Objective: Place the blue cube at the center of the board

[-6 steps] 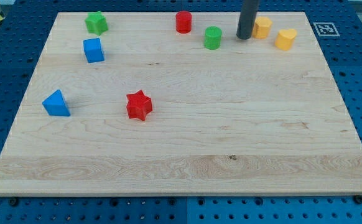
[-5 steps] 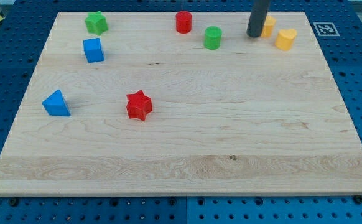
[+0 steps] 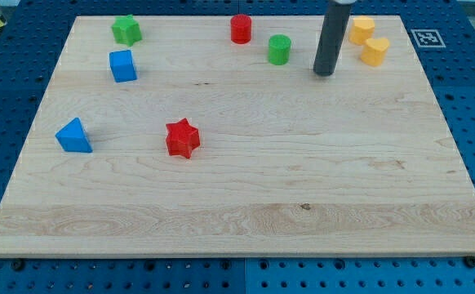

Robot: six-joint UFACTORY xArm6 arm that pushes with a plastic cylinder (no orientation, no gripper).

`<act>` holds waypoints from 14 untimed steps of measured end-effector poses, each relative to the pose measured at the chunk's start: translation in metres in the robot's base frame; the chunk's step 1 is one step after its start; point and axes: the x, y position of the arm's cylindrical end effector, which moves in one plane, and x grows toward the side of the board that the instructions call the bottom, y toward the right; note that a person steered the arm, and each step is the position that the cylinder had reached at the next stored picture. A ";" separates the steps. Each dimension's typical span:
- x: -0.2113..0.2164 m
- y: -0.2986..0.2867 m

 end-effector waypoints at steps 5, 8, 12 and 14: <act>0.064 -0.353; 0.019 -0.432; -0.029 -0.406; -0.030 -0.285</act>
